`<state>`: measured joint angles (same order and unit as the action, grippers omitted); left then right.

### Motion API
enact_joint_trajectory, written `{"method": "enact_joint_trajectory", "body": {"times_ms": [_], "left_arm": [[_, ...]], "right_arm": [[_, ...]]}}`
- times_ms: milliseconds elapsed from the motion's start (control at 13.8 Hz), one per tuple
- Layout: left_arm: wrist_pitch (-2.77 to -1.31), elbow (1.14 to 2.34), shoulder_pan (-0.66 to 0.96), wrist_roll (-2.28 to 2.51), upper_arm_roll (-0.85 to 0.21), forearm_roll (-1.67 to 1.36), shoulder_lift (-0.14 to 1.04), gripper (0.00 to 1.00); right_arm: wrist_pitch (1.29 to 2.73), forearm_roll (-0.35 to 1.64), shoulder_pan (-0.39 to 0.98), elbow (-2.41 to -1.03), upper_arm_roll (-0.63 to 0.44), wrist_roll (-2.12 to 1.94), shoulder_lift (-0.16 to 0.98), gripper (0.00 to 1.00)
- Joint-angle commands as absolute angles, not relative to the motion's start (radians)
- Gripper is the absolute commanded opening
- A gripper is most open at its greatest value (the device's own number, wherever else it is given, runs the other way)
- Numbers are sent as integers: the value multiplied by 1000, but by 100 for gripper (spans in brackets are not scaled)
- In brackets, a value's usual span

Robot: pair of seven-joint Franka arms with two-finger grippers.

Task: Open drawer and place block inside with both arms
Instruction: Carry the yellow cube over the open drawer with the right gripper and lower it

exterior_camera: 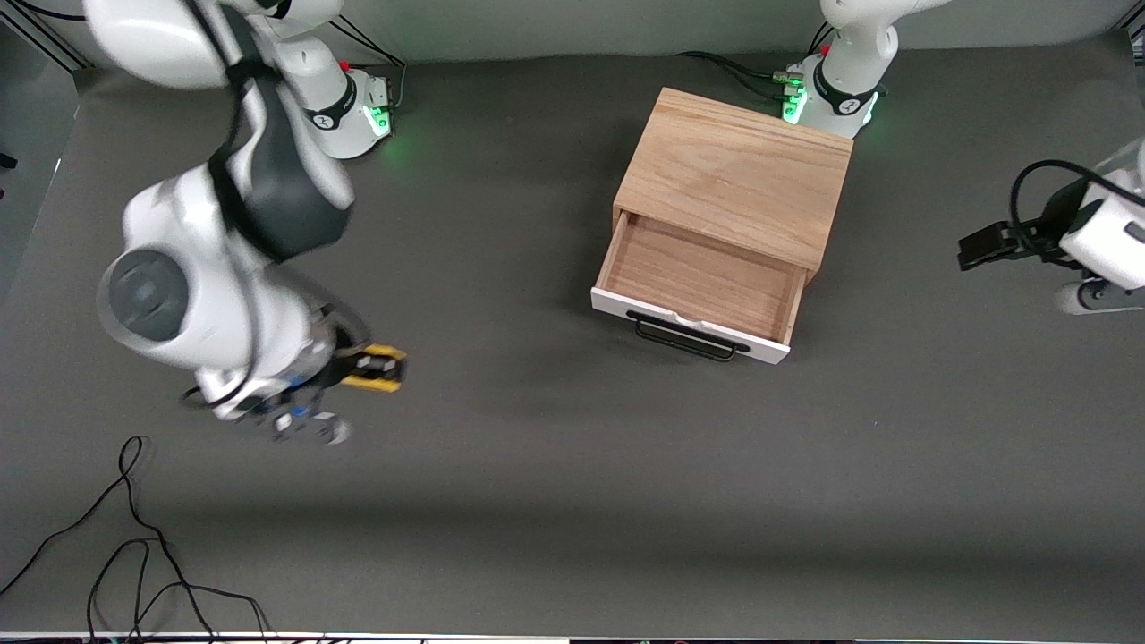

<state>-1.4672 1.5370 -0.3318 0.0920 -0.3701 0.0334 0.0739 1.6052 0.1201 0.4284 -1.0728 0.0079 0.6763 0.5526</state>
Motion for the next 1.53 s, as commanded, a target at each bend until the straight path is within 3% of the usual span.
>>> {"method": "enact_joint_trajectory", "body": {"times_ms": [0, 218, 726, 799, 944, 1307, 1453], "left_arm": [[-1515, 1603, -357, 40, -371, 20, 25, 100], [-1600, 1690, -354, 43, -373, 18, -27, 100], [-1592, 1657, -354, 31, -370, 15, -3, 100], [-1589, 1643, -307, 29, -317, 15, 5, 100], [-1591, 1632, -93, 31, -90, 14, 6, 100], [-1591, 1621, 20, 31, -11, 15, 8, 100], [-1591, 1620, 17, 31, -11, 14, 8, 100]], "right_arm": [[1618, 127, 533, -970, 60, 949, 598, 29], [1750, 123, 655, -969, 60, 1067, 629, 29], [1922, 69, 828, -974, 54, 1278, 782, 29], [1945, 71, 842, -976, 54, 1328, 796, 29], [1953, 68, 877, -985, 54, 1382, 813, 30], [1959, 5, 904, -988, 54, 1436, 877, 35], [1959, 5, 904, -988, 54, 1437, 880, 46]]}}
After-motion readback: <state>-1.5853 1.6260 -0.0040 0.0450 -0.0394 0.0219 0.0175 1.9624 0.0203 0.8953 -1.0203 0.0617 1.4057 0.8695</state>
